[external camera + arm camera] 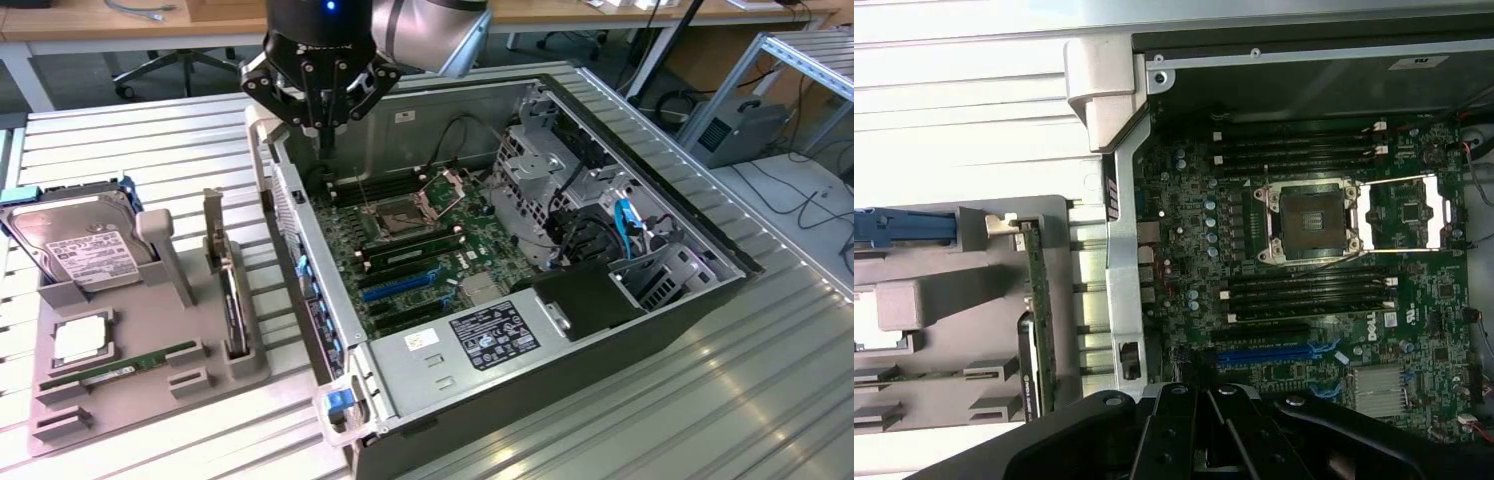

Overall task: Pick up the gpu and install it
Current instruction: 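Reach for the gpu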

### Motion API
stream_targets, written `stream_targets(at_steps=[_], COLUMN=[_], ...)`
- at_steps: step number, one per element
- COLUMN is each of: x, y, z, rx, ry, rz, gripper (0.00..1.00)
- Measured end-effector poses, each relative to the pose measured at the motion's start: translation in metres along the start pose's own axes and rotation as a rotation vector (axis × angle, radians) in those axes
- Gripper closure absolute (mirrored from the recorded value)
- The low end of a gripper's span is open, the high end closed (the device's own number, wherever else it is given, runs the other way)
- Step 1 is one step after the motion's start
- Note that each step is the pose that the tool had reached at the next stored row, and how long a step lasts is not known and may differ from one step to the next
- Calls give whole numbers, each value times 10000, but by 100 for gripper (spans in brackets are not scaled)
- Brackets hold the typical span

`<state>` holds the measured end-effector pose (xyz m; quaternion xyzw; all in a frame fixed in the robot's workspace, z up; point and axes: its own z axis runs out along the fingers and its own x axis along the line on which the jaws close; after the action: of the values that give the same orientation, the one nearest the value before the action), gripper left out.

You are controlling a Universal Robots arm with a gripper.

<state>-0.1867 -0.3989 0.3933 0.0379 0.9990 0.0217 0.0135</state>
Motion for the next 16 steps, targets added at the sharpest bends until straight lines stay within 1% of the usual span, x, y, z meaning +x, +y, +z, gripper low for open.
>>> stream_targets(at_steps=[16], x=[81], y=[-6], z=[-2], rx=[0], ry=[0], rz=[0], gripper=[89])
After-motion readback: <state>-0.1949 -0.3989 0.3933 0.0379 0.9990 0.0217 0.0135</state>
